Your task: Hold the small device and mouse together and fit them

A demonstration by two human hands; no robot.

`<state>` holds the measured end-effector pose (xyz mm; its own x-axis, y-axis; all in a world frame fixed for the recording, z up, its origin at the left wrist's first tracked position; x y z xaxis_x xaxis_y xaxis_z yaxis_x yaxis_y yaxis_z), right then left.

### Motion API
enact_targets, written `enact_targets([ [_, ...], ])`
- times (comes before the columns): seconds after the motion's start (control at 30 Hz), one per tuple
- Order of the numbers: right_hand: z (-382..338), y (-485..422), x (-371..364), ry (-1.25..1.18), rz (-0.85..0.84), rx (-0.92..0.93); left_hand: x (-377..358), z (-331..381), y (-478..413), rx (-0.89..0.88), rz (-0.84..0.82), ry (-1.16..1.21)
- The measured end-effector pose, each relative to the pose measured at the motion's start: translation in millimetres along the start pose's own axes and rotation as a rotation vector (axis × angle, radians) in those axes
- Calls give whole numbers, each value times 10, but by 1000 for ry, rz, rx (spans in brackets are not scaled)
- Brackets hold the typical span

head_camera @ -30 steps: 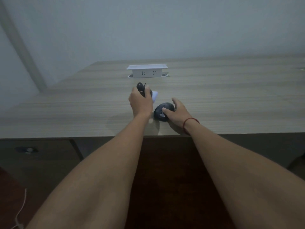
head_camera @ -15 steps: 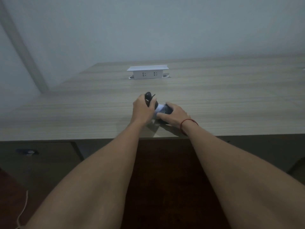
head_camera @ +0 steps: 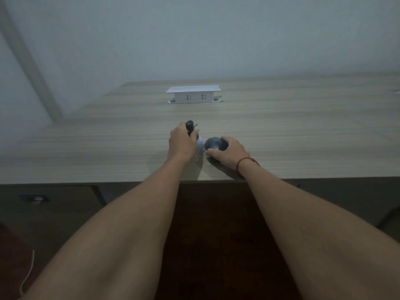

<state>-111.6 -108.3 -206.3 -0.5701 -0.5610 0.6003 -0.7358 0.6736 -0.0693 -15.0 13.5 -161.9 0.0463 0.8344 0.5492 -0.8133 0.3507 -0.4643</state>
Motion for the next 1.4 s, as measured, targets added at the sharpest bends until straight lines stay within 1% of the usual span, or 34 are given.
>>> enact_targets([
  [0.03,9,3,4,-12,-1,0,24,36,-1,-7,46,64],
  [0.07,12,5,7,-20,5,3,34,91,-9,-20,59,121],
  [0.1,10,6,9,-23,10,10,23,159,-15,-39,25,149],
  [0.13,6,8,7,-22,10,17,-11,217,-16,-59,-42,131],
  [0.2,-5,14,8,-17,9,27,-79,236,-15,-72,-157,-24],
  [0.27,-10,25,16,-6,18,24,-53,178,-39,-47,-149,-159],
  [0.3,-9,29,20,0,20,19,-24,162,-53,-48,-108,-148],
  [0.37,-16,46,13,20,26,14,19,209,-54,-95,-40,-2],
  [0.43,-21,57,27,32,53,13,-28,303,-60,-150,-84,67],
  [0.47,-23,63,37,25,58,5,-70,297,-54,-154,-126,36],
  [0.53,-13,66,44,-10,50,-10,-107,178,-39,-101,-180,-85],
  [0.6,-4,61,47,-27,32,-13,-76,56,-49,-61,-171,-119],
  [0.63,-3,57,49,-31,30,-10,-40,50,-49,-61,-144,-73],
  [0.7,-11,46,51,-29,33,-3,21,128,-79,-28,-83,114],
  [0.77,-25,50,41,-18,32,8,28,216,-117,15,-91,247],
  [0.8,-24,52,45,-22,37,12,-3,236,-116,15,-137,244],
  [0.87,-23,67,58,-49,41,15,-68,190,-100,19,-233,137],
  [0.93,-19,79,72,-80,43,5,-49,121,-122,23,-216,-13],
  [0.97,-15,77,81,-91,48,-1,-27,119,-145,16,-185,-38],
  [1.07,-5,67,101,-114,61,-9,4,269,-171,-61,-140,60],
  [1.13,3,54,99,-128,72,-3,-56,325,-144,-114,-199,-5],
  [1.23,19,50,81,-150,80,-2,-86,276,-157,-112,-254,-193],
  [1.27,20,51,77,-149,85,-4,-72,285,-177,-120,-247,-191],
  [1.33,21,48,67,-146,99,-7,-70,381,-186,-170,-245,-114],
  [1.4,17,58,69,-149,110,-10,-115,452,-155,-214,-284,-120],
])
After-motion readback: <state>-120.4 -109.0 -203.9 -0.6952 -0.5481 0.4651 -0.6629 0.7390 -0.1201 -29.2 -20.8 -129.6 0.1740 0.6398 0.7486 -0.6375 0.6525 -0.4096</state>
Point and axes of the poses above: each hand's wrist, its own y-axis away from the middle knuckle, its own x-axis out of the back of the hand, z = x × y, the point moved 4 cm from there along -y, towards the middle knuckle, and after that the axes turned 2 degrees about -y, right-handed, at the moved point
